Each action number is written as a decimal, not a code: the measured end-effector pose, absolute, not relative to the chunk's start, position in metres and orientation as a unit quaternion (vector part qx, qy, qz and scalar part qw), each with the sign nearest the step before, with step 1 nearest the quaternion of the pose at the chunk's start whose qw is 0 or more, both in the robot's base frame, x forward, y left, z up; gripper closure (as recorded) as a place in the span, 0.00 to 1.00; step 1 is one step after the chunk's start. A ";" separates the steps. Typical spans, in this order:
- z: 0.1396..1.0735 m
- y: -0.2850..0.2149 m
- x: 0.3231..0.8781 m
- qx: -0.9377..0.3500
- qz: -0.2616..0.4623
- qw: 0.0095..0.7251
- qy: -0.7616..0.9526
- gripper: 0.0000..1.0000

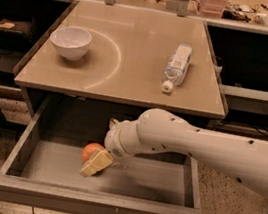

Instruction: Pick orange from top drawer and place on counter

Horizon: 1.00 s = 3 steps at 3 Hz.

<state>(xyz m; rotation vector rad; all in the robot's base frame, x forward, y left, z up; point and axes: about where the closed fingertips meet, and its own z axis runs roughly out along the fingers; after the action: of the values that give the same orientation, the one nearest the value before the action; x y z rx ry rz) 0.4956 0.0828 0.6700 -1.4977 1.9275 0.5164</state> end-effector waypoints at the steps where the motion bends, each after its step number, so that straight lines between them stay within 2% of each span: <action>1: 0.670 0.083 0.496 -0.569 0.196 0.318 0.733 0.00; 3: 0.650 0.092 0.479 -0.587 0.196 0.329 0.713 0.00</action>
Offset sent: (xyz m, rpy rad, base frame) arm -0.0142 -0.0063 -0.0034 0.0136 -0.0320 0.0586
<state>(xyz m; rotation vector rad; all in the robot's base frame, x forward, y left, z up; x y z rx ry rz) 0.4791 0.0917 0.6497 -1.5367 1.8663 0.5128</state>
